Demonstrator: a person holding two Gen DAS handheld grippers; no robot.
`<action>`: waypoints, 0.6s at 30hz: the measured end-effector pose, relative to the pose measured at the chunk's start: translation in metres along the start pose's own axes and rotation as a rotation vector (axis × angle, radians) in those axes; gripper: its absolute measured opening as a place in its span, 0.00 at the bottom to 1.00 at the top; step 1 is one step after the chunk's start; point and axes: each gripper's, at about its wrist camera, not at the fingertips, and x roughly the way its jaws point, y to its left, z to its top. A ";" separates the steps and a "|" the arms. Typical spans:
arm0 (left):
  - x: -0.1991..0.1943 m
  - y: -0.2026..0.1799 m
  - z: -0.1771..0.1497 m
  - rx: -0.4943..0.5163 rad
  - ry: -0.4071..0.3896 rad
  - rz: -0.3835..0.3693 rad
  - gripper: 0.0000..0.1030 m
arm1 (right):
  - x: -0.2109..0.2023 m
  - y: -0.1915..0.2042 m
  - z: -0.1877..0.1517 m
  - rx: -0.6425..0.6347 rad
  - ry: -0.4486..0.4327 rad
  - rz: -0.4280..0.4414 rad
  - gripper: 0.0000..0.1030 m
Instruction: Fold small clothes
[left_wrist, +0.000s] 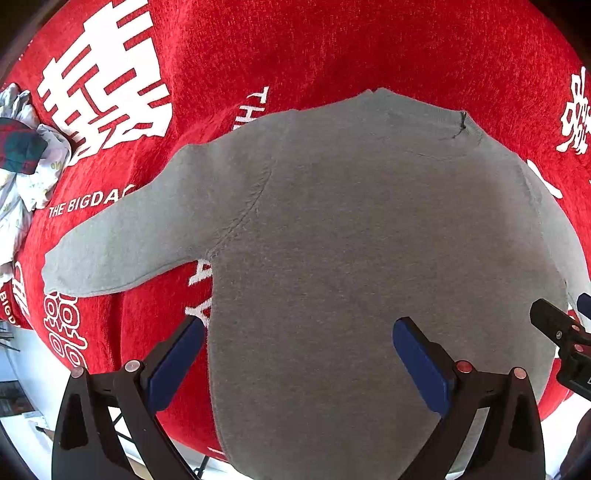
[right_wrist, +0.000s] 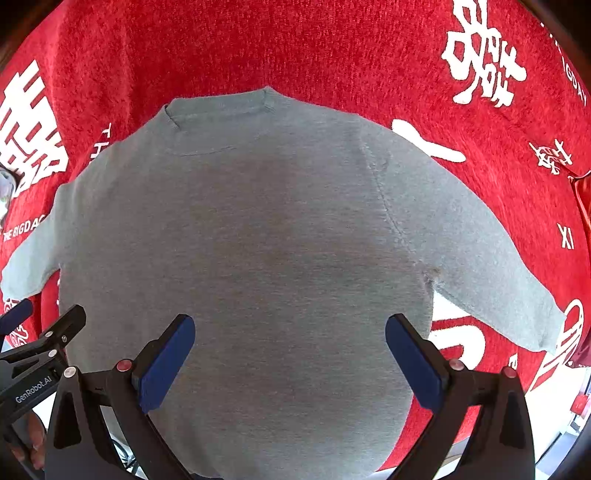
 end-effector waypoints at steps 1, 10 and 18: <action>0.000 0.000 0.000 0.000 0.000 0.000 1.00 | 0.000 0.000 0.000 0.000 0.000 0.000 1.00; 0.000 0.000 0.000 0.000 0.001 0.000 1.00 | 0.001 0.001 -0.001 -0.002 0.001 0.000 1.00; 0.002 0.006 -0.004 -0.003 0.002 -0.002 1.00 | 0.003 0.005 -0.001 -0.005 0.003 -0.001 1.00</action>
